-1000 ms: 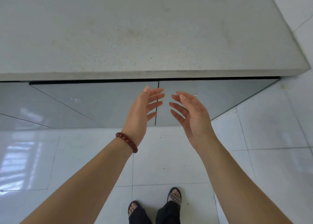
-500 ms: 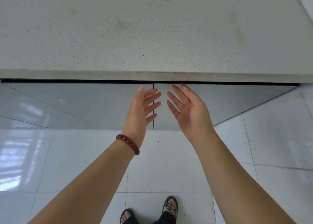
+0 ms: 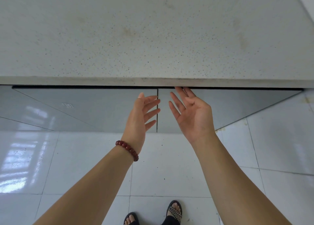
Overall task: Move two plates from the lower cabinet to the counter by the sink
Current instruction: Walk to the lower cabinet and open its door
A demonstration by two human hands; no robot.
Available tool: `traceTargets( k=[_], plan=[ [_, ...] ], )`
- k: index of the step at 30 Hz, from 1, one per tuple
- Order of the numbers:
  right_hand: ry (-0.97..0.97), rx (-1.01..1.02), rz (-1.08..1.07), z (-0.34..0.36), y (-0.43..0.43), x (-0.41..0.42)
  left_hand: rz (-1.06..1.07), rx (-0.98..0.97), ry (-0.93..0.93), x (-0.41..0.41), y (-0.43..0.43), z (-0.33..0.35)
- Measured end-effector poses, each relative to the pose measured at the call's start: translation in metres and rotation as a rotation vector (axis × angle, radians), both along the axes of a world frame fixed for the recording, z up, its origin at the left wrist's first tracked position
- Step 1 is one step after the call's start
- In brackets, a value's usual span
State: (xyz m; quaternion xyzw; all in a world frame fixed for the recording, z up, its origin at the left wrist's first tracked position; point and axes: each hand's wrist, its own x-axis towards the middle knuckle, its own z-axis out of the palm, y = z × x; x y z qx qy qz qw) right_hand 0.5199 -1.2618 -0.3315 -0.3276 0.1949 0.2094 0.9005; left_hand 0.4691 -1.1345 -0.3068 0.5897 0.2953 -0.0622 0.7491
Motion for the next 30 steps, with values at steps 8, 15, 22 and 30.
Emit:
traceTargets(
  k=[8,15,22,30],
  plan=[
    [0.003,0.069,-0.035,0.000,0.000,-0.001,-0.018,0.027,0.011,-0.012,0.005,-0.003],
    [0.010,0.111,-0.061,0.001,0.007,-0.004,-0.027,0.040,-0.006,-0.024,0.010,-0.003],
    [0.023,0.068,-0.058,0.008,0.005,-0.024,-0.047,0.062,-0.047,-0.031,0.015,0.011],
    [0.078,-0.028,-0.094,0.015,-0.008,-0.064,-0.208,0.147,-0.104,-0.041,0.002,0.032]
  ],
)
